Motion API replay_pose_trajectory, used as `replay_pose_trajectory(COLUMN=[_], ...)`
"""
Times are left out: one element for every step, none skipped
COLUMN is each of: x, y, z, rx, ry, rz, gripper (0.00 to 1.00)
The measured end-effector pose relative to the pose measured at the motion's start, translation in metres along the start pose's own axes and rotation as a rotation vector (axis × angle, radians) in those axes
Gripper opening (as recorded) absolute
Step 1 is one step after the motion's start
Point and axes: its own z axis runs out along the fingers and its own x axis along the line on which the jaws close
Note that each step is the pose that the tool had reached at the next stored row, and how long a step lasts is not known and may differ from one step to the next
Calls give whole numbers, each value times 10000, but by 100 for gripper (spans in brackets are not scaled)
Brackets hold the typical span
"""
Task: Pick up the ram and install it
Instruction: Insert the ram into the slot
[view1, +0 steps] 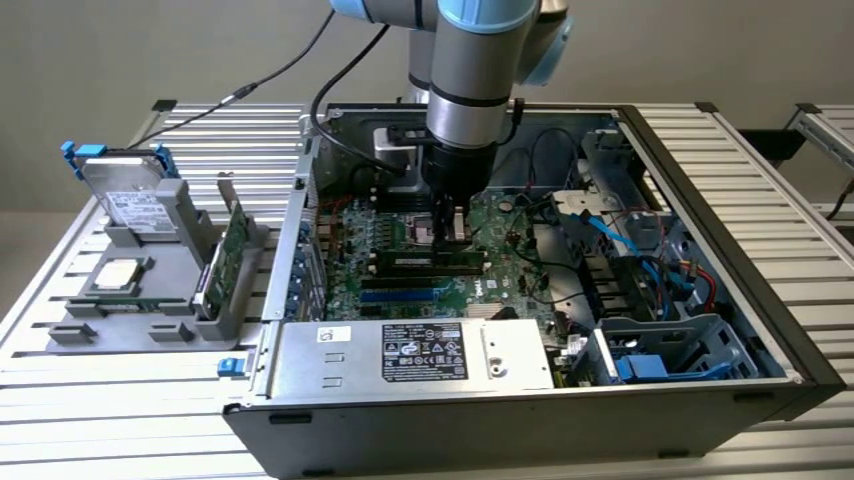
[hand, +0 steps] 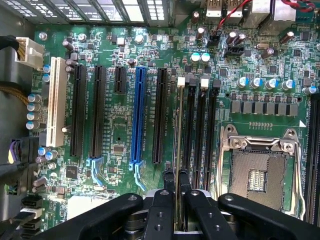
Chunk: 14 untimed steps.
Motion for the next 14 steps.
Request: replay_pose_trajectory(x=[0, 0, 0, 0, 0, 0, 1, 0, 0, 0, 0, 1, 0, 0], y=[0, 0, 0, 0, 1, 1, 1, 2, 2, 2, 2, 2, 3, 3], z=[0, -1, -3, -7, -12, -20, -28, -31, -33, -33, -34, -34, -35, -36], rx=[0, 0, -1, -1, -2, -2, -2, -1, -1, 0, 0, -1, -1, 3], ry=[-1, -2, -1, -1, 0, -1, 0, -2, -3, -4, -3, -3, -1, -1], rz=[5, 10, 15, 18, 18, 19, 19, 20, 20, 20, 20, 23, 31, 41], gripper=[13, 13, 13, 13, 13, 13, 13, 13, 13, 13, 13, 13, 13, 13])
